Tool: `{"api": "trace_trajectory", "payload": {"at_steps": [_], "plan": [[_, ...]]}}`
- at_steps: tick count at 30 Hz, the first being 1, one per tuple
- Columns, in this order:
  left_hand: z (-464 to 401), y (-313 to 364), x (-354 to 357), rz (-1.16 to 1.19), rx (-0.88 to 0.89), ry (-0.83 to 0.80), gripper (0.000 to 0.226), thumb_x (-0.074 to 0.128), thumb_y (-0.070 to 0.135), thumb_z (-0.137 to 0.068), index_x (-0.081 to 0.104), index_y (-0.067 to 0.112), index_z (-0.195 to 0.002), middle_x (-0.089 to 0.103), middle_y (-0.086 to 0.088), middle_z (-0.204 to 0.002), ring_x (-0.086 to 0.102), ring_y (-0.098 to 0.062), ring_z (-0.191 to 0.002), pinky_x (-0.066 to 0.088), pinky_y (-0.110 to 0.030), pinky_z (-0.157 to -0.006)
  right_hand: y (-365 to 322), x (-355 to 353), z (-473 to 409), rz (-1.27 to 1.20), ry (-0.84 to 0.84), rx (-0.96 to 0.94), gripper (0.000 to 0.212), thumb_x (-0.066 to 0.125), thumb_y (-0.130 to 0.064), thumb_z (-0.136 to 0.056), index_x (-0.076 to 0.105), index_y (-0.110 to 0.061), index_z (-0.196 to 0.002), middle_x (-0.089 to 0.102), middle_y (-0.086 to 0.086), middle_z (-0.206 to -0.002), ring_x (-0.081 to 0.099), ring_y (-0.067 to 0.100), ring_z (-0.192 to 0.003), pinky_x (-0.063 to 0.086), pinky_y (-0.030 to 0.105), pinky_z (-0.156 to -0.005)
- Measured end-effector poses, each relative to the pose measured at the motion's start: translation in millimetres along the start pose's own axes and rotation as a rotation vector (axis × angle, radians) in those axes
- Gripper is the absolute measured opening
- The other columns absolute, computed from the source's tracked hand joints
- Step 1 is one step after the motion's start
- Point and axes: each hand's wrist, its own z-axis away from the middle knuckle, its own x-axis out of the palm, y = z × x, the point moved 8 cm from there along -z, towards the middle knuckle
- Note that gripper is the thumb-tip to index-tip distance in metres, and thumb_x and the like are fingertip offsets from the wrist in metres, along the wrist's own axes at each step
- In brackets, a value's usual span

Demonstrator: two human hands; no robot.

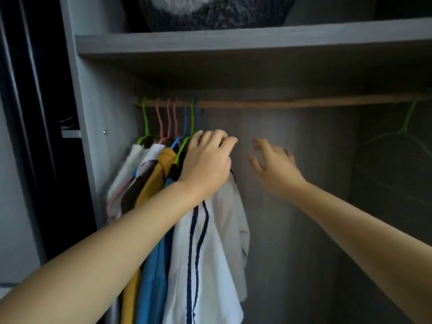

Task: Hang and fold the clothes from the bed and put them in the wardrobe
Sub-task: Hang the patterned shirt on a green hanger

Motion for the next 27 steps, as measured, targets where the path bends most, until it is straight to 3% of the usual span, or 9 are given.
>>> {"api": "trace_trajectory", "payload": {"at_steps": [3,9,13,16,19,23,27], "plan": [[22.4,77.5,17.3,0.179,0.094,0.041,0.040,0.043,0.009,-0.079,0.067,0.005,-0.111,0.063,-0.013,-0.100,0.060,-0.034,-0.091,0.044,-0.047,-0.095,49.2,-26.3,79.6,0.093,-0.002,0.053,0.043,0.043,-0.027,-0.097,0.038,-0.018,-0.139,0.053,0.005,-0.133,0.043,0.025,-0.128,0.020,0.047,-0.114],[107.2,277.0,83.7,0.578,0.197,-0.292,0.035,0.059,0.004,-0.077,0.067,0.006,-0.111,0.063,-0.012,-0.100,0.059,-0.034,-0.093,0.043,-0.041,-0.085,170.8,-62.8,276.9,0.081,-0.189,0.415,0.035,0.044,-0.022,-0.096,0.048,-0.015,-0.131,0.058,0.006,-0.124,0.053,0.028,-0.114,0.043,0.043,-0.096],[164.2,426.0,74.6,0.815,0.421,-0.419,0.031,0.051,0.008,-0.078,0.069,0.007,-0.104,0.064,-0.009,-0.092,0.060,-0.033,-0.085,0.050,-0.039,-0.069,233.4,-98.0,420.2,0.179,-0.389,0.648,0.022,0.043,-0.024,-0.096,0.060,-0.018,-0.110,0.067,0.008,-0.101,0.062,0.034,-0.095,0.046,0.033,-0.075],[191.1,526.5,54.5,0.963,0.528,-0.485,0.037,0.041,0.017,-0.078,0.070,0.009,-0.100,0.064,-0.009,-0.090,0.061,-0.032,-0.084,0.053,-0.038,-0.069,267.2,-131.6,524.8,0.257,-0.492,0.788,0.023,0.044,-0.022,-0.096,0.065,-0.014,-0.098,0.068,0.012,-0.099,0.063,0.035,-0.091,0.046,0.034,-0.073],[214.6,621.7,39.6,1.043,0.586,-0.584,0.034,0.045,0.015,-0.079,0.069,0.007,-0.102,0.064,-0.012,-0.091,0.061,-0.033,-0.089,0.054,-0.040,-0.072,296.1,-169.3,634.0,0.263,-0.551,0.986,0.023,0.041,-0.028,-0.096,0.061,-0.019,-0.091,0.068,0.009,-0.097,0.062,0.032,-0.089,0.049,0.036,-0.071],[253.0,739.4,22.2,1.108,0.707,-0.703,0.031,0.057,0.007,-0.080,0.066,0.007,-0.110,0.061,-0.013,-0.099,0.057,-0.033,-0.097,0.050,-0.043,-0.080,326.7,-227.2,766.4,0.262,-0.607,1.204,0.023,0.038,-0.027,-0.097,0.060,-0.021,-0.097,0.067,0.004,-0.097,0.062,0.029,-0.088,0.046,0.034,-0.066],[285.5,836.5,11.3,1.163,0.799,-0.780,0.032,0.053,0.011,-0.086,0.062,0.011,-0.117,0.059,-0.008,-0.105,0.053,-0.027,-0.102,0.047,-0.037,-0.079,359.2,-287.5,869.9,0.273,-0.600,1.441,0.029,0.035,-0.025,-0.097,0.057,-0.023,-0.116,0.065,0.006,-0.111,0.062,0.029,-0.098,0.051,0.035,-0.079]]}}
